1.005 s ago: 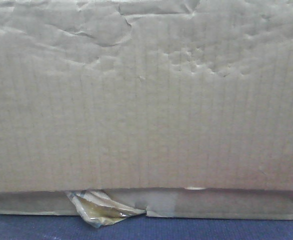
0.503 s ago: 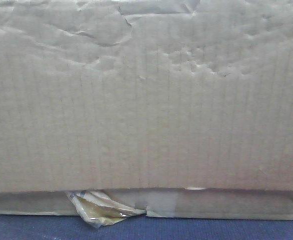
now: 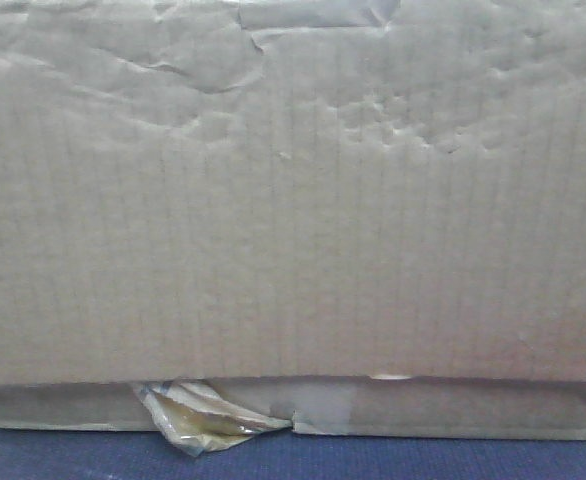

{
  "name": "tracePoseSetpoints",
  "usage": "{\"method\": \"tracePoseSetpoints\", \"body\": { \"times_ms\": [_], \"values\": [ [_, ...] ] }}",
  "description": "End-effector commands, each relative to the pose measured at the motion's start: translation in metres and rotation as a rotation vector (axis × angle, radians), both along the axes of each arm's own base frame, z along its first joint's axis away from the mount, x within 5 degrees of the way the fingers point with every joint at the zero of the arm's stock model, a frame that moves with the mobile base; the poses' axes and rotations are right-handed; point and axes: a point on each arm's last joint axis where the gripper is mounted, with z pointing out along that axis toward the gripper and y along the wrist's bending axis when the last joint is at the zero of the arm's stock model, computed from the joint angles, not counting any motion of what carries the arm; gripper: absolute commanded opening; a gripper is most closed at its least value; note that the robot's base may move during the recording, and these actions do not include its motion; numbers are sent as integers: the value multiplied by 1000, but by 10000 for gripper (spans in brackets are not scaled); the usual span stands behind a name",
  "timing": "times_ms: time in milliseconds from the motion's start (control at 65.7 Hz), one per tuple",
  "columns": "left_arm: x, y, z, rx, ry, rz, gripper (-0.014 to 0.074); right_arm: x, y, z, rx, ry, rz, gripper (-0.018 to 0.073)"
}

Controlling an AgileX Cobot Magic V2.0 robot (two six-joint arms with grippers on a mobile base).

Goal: Stack two boxes on right shelf middle

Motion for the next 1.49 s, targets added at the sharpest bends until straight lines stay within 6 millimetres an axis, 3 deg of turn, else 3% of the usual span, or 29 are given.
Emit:
{"method": "tracePoseSetpoints", "body": {
  "times_ms": [0,107,228,426,594,701,1036,1477],
  "values": [
    [1,3,3,-10,-9,15,177,0,0,2,-7,-22,0,-164],
    [1,2,3,-14,-14,14,307,0,0,2,-7,-22,0,-164],
    [1,2,5,-17,-20,13,340,0,0,2,-7,-22,0,-164],
    [-5,6,46,-80,-125,6,340,0,0,2,-7,-22,0,-164],
    [-19,27,90,-19,-244,16,340,0,0,2,-7,-22,0,-164],
    [-19,41,98,36,-289,18,340,0,0,2,-7,-22,0,-164],
    [2,80,76,26,-168,68,340,0,0,2,-7,-22,0,-164],
    [-3,77,5,57,94,12,339,0,0,2,-7,-22,0,-164]
  ]
}}
